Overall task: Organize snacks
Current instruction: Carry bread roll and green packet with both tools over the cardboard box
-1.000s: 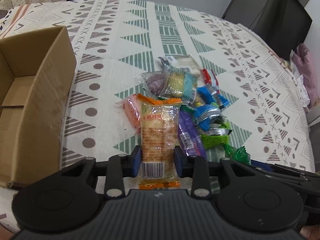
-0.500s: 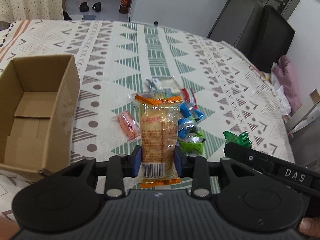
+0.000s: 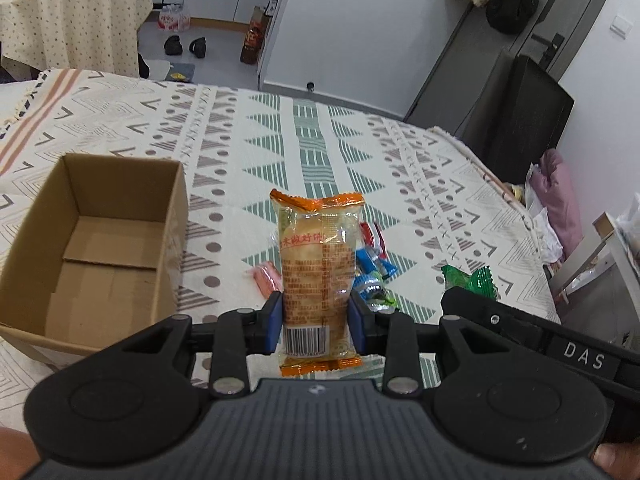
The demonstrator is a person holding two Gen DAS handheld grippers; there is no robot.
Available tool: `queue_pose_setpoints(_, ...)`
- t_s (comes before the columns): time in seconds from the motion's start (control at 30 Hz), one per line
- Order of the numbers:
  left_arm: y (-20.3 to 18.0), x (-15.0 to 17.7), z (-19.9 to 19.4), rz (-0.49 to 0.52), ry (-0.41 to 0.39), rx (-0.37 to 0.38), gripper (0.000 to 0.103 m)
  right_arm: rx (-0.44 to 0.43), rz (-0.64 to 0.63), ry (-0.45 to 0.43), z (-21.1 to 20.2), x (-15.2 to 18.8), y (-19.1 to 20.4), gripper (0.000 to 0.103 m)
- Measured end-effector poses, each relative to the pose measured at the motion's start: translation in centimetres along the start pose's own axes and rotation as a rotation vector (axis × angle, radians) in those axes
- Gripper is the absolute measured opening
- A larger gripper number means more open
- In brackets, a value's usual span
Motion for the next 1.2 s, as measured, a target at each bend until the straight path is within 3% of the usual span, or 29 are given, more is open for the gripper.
queue_pose_setpoints(0.67, 6.6, -2.0, -3.9, -0.088, -0.088, -0.023, 0.033, -0.021, -0.093, 0.001, 2.7, -0.3, 7.7, 0.044)
queue_pose_setpoints(1.2, 12.8, -3.9, -3.0, -0.177, -0.099, -0.056, 0.033, -0.082, -0.123, 0.064, 8.5, -0.4, 13.4, 0.044)
Point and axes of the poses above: each gripper's, at about its wrist camera, not at the fingertips, and z roughly the way its jaws point, y to its left, x to its underside, the point moved 7 cm from there along z, roughly the way its jaws point, and after that the axes turned 6 degrees about -x, right-handed, at the moved point
